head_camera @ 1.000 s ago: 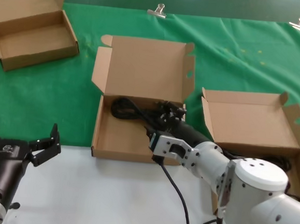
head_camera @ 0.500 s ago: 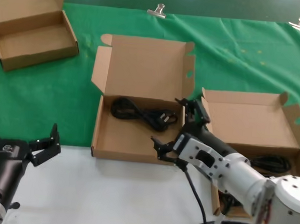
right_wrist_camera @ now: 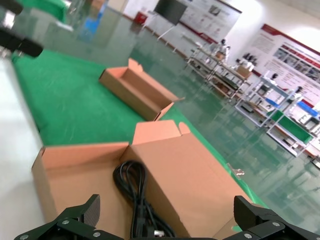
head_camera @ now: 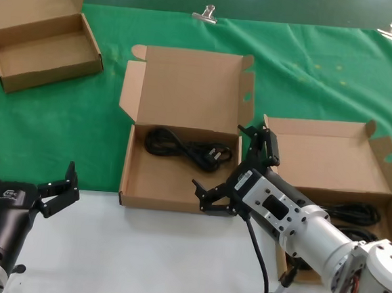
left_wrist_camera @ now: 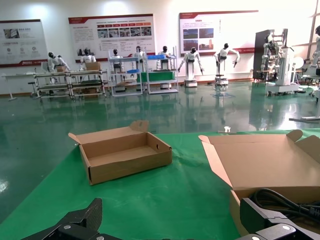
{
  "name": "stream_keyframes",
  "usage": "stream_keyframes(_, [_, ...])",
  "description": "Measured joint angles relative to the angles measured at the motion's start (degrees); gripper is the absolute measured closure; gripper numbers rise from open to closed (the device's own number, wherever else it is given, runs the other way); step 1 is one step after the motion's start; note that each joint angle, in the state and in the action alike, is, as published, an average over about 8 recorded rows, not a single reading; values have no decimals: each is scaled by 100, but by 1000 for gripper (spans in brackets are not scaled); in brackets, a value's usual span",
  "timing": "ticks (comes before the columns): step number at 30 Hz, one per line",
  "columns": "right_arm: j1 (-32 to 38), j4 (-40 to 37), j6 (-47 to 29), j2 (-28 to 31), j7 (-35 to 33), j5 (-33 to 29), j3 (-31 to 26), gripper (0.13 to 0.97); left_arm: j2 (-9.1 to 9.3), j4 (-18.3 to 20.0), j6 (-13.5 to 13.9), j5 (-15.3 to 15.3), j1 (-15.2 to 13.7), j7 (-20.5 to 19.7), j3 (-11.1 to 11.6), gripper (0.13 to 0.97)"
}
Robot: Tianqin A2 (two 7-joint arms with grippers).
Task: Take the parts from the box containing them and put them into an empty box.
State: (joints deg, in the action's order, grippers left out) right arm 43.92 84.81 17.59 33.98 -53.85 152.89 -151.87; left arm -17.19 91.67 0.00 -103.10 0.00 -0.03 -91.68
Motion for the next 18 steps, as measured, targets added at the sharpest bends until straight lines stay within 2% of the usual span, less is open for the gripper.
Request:
stream_keyframes(11, [-695, 109, -278, -266, 847, -788, 953, 129, 0, 0, 0, 0, 0, 0, 0, 132])
stream_keyframes(18, [-1143, 179, -458, -437, 1399, -1295, 1567, 129, 0, 0, 0, -1, 0, 0, 0, 132])
